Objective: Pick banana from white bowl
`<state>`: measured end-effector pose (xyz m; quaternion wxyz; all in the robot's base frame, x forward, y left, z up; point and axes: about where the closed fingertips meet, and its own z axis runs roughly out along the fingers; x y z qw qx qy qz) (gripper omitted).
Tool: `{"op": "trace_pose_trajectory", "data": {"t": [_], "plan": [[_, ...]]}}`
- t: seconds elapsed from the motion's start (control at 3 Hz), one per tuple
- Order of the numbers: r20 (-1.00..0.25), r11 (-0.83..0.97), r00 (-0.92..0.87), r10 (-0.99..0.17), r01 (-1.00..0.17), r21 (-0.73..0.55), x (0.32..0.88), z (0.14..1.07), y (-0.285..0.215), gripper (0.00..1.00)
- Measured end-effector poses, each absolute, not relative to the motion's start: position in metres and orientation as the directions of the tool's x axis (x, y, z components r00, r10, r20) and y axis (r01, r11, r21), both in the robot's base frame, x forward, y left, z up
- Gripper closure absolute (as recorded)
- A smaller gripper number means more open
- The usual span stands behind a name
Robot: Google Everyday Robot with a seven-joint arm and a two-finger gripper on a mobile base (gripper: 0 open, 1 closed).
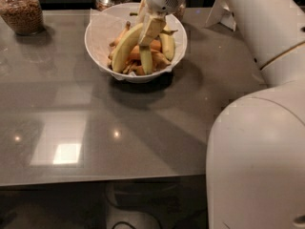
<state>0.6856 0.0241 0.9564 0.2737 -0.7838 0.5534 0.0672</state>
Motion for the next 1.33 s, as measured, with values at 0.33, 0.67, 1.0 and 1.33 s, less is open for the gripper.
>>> {"op": "trace_pose_trajectory", "data": {"t": [0.33,0.67,1.0,1.33], "plan": [[-0.407,-0.224,0.365,-0.837,-0.908,-0.353,0.678,0.964,0.014,1.0],[-0.415,-0.222,0.389,-0.822,-0.891,-0.395,0.661,0.979,0.0,1.0],[-0.475,-0.194,0.424,-0.771,-0.867,-0.459,0.625,0.993,-0.015,1.0],[-0.538,-0.164,0.467,-0.702,-0.841,-0.516,0.575,1.01,-0.033,1.0]]}}
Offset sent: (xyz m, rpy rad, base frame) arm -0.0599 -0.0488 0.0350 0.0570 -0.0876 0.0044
